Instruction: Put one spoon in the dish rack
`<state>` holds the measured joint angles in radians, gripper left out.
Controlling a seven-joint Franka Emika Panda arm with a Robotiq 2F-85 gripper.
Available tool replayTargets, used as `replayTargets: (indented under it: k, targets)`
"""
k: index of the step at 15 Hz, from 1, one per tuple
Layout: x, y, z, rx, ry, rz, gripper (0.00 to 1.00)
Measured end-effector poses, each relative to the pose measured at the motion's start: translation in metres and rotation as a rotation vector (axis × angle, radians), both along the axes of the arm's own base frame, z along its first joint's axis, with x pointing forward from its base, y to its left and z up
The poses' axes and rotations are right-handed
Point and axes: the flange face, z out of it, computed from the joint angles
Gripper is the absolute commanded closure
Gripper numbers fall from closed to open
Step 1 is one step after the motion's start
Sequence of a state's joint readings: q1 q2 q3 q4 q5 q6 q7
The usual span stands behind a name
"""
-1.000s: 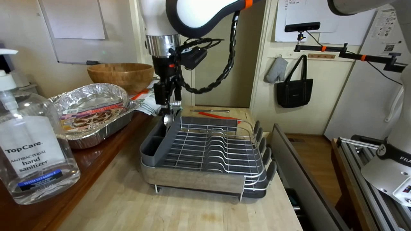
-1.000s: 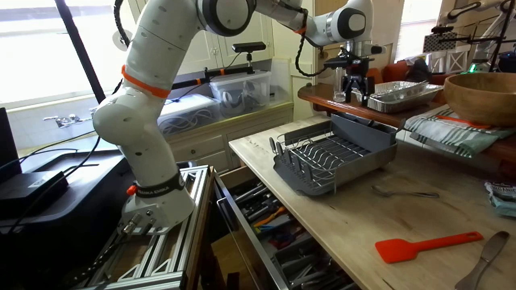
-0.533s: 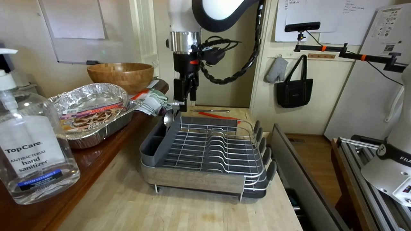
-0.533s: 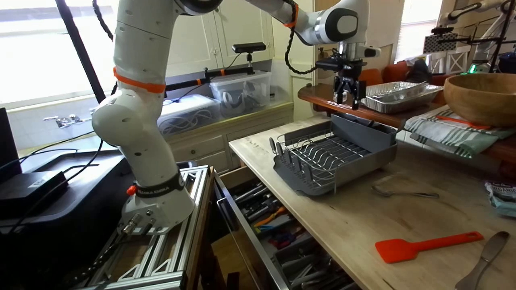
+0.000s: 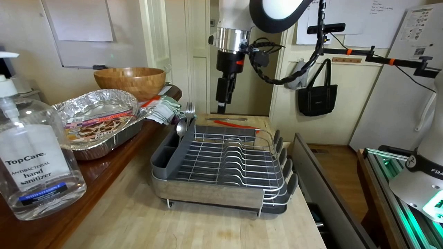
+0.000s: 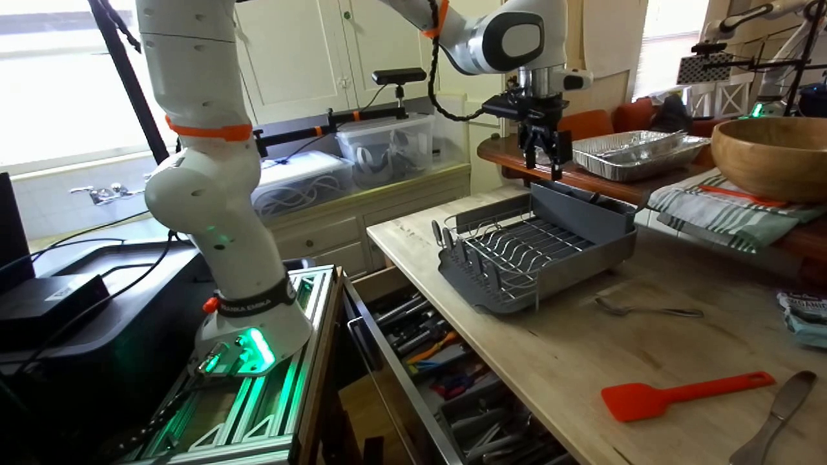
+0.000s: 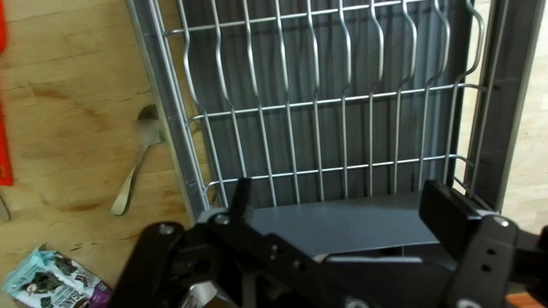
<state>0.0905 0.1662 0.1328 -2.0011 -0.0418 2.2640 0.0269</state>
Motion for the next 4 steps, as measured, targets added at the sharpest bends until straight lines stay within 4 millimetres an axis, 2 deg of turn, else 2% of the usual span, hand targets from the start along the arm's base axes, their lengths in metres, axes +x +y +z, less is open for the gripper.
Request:
replayTargets:
  k: [4]
  targets:
    - [-0.020, -0.029, 0.005, 0.003, -0.059, -0.043, 0.00]
